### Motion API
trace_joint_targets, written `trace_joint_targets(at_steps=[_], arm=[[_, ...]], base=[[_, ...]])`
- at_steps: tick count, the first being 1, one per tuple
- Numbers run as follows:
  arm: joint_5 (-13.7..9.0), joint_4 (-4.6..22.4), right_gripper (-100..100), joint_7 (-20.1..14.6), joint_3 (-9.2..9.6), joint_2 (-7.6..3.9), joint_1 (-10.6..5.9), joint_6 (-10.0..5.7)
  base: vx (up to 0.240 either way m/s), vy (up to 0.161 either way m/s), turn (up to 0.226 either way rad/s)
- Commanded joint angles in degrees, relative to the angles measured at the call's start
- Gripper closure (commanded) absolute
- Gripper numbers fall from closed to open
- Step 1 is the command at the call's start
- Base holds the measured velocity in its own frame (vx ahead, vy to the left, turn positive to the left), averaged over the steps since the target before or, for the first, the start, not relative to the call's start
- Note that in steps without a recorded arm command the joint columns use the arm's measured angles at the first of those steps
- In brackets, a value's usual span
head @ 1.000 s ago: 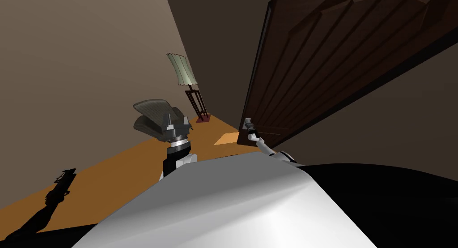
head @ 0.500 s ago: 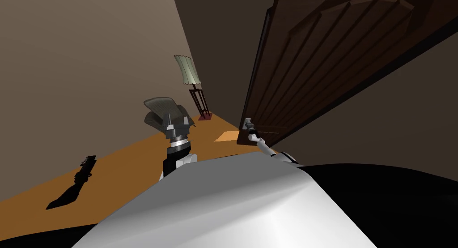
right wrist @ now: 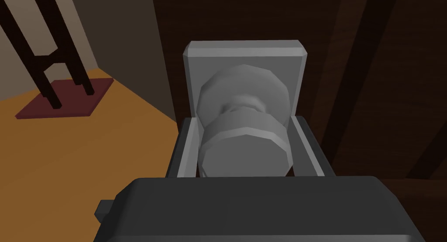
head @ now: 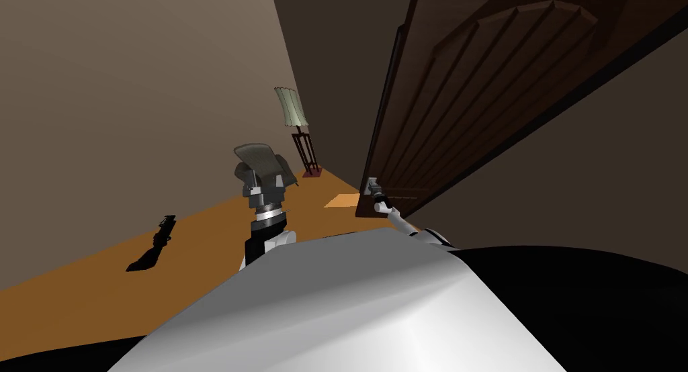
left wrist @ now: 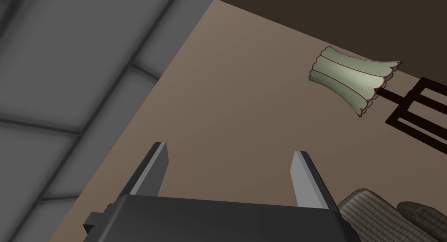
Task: Pull the door open
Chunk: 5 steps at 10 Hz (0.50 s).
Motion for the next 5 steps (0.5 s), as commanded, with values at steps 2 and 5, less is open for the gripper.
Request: trace_joint_targets(at_steps=[2, 5], arm=[[0.06, -0.76, 100, -1.56, 1.66, -1.17, 0.52, -0.41], [-0.02, -1.42, 100, -2.29, 2.67, -2.06, 1.09, -0.56]], base=[[-0.222, -0.059, 0.093], [-0.138, -0.040, 0.052]])
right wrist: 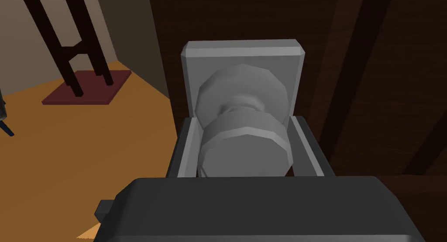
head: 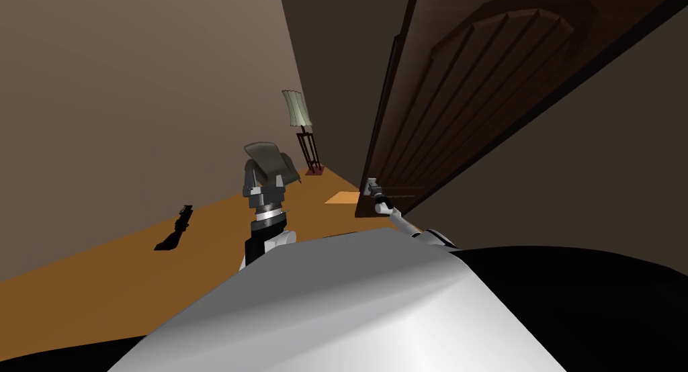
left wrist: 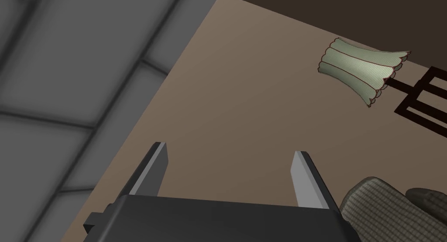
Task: Pull the door open
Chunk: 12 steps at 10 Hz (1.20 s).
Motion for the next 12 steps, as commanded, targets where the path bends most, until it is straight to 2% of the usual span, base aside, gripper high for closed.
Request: trace_joint_targets(at_steps=[1, 8, 9, 10, 11, 12], arm=[[-0.03, -0.65, 100, -0.80, 1.11, -0.82, 0.32, -0.40], [-0.36, -4.14, 100, -4.54, 6.48, -5.06, 2.44, -2.02], [-0.39, -4.43, 100, -4.84, 6.93, -5.41, 2.62, -2.15], [-0.33, -4.07, 100, -4.60, 6.69, -5.13, 2.42, -1.97], [0.21, -5.81, 100, -6.62, 8.90, -7.53, 4.07, -3.64], [0.43, -6.59, 100, -7.48, 9.78, -8.62, 4.75, -4.39]], base=[[-0.184, -0.086, 0.120], [-0.206, -0.090, 0.109], [-0.180, -0.084, 0.082], [-0.079, -0.033, 0.028], [-0.078, -0.017, -0.013], [-0.111, -0.023, -0.016]])
